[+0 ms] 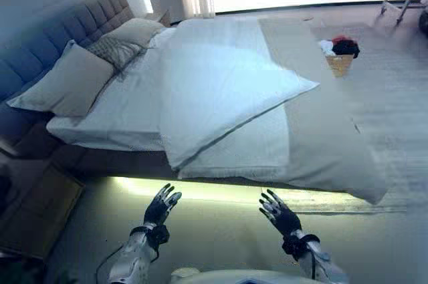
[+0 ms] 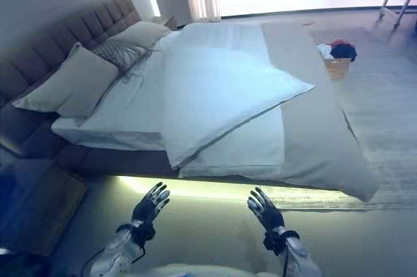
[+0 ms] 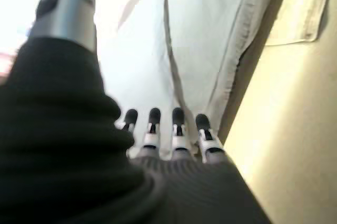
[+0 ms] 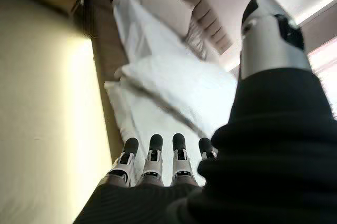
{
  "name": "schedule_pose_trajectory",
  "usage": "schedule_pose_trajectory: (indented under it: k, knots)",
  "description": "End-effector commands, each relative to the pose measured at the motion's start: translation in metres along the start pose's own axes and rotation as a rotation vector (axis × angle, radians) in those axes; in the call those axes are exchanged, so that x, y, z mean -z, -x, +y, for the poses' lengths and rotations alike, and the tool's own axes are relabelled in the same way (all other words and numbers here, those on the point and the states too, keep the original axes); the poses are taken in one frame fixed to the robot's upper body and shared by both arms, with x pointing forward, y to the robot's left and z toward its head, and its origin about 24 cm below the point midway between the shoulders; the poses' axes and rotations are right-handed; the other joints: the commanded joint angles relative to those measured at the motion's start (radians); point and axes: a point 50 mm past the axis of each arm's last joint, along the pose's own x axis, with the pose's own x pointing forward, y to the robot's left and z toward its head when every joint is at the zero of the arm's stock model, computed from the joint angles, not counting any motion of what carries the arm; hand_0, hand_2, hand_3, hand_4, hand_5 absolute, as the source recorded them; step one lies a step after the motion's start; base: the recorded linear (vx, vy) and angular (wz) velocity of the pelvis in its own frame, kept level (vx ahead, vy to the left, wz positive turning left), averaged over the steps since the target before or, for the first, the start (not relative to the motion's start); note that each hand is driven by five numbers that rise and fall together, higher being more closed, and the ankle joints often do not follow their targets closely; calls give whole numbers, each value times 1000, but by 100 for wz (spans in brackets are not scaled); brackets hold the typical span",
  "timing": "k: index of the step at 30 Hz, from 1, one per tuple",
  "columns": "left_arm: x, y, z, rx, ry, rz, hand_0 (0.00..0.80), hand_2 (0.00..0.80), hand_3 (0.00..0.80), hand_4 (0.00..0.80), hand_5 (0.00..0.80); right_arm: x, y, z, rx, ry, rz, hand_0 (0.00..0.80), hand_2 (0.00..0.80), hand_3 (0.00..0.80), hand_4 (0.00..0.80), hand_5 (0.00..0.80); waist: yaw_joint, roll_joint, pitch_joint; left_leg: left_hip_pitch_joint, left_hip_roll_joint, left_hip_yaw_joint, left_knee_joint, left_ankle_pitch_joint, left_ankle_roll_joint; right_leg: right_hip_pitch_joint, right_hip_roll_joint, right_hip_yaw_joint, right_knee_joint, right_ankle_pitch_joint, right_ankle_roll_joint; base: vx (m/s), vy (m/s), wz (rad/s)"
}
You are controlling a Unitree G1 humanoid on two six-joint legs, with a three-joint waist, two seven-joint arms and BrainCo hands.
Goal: Make the bed neatly
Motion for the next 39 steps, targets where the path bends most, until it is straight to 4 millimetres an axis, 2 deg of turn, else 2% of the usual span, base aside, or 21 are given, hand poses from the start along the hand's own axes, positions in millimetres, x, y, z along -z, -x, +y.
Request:
schedule_pose_trajectory:
  k: [1,5,10,12,18,23,27,30,31,33,34,36,39]
  knots:
    - [-55,-9,-1,20,-26,-222,0,0,0,0,0,-34,-16,22,-47,-40,-183,0,0,0,0,0,-2,-83,60,7,-12,-13,35,-51,16,102,19,-87,-346,317,24,0,0,0]
    - [-61,-12,-4,51,-35,-234,0,0,0,0,0,-31,-14,20,-23,-88,-195,0,0,0,0,0,2,-83,58,4,-9,-10,26,-36,13,120,26,-106,-346,311,20,23,-27,2]
    - [-55,-14,-9,75,-66,-205,0,0,0,0,0,-34,-18,17,47,-89,-192,0,0,0,0,0,5,-67,62,7,-13,-25,7,-29,9,116,31,-117,-348,311,17,25,73,11]
    - [-48,-14,-11,81,-47,-191,0,0,0,0,0,-35,-18,14,70,-70,-182,0,0,0,0,0,8,-59,62,2,-25,-43,6,-31,15,111,33,-103,-349,308,19,32,100,7]
    - [-45,-9,-6,92,-64,-200,0,0,0,0,0,-31,-12,14,47,-49,-163,0,0,0,0,0,1,-50,74,-26,-47,-68,60,-56,39,68,10,-62,-272,283,19,17,102,4]
    - [-44,-9,-3,70,-40,-193,0,0,0,0,0,-29,-13,18,39,-61,-171,0,0,0,0,0,4,-59,66,-27,-66,-79,83,-75,61,62,-10,-35,-235,277,16,63,61,1]
    - [-44,-15,-5,76,-59,-176,0,0,0,0,0,-35,-18,22,72,-94,-211,0,0,0,0,0,9,-66,82,-53,-106,-95,158,-116,101,11,-86,0,-67,294,15,21,118,9]
    - [-45,-17,-8,105,-83,-172,0,0,0,0,0,-38,-15,21,95,-117,-247,0,0,0,0,0,5,-46,93,-86,-146,-113,219,-152,153,-80,-146,63,208,313,-9,6,252,18]
    - [-45,-16,-7,117,-94,-170,0,0,0,0,0,-38,-13,18,104,-123,-252,0,0,0,0,0,0,-36,97,-87,-157,-115,230,-164,169,-128,-157,86,305,329,-14,55,277,35]
    - [-46,-14,-5,120,-110,-164,0,0,0,0,0,-34,-8,12,114,-134,-241,0,0,0,0,0,-13,-23,104,-76,-170,-106,236,-179,187,-201,-151,111,408,347,-20,107,189,41]
    - [-48,-14,-4,112,-100,-167,0,0,0,0,0,-32,-7,11,104,-139,-231,0,0,0,0,0,-18,-24,105,-63,-176,-102,229,-182,188,-219,-148,101,391,352,-20,175,69,12]
    - [-53,-15,-5,100,-76,-178,0,0,0,0,0,-30,-8,12,86,-128,-215,0,0,0,0,0,-29,-41,110,-38,-195,-119,220,-200,182,-235,-117,85,248,389,-11,247,-87,-23]
    - [-64,-23,-11,102,-68,-195,0,0,0,0,0,-36,-17,13,76,-125,-226,0,0,0,0,0,-61,-100,126,-3,-238,-163,218,-250,156,-282,-74,85,-117,489,35,351,-239,-38]
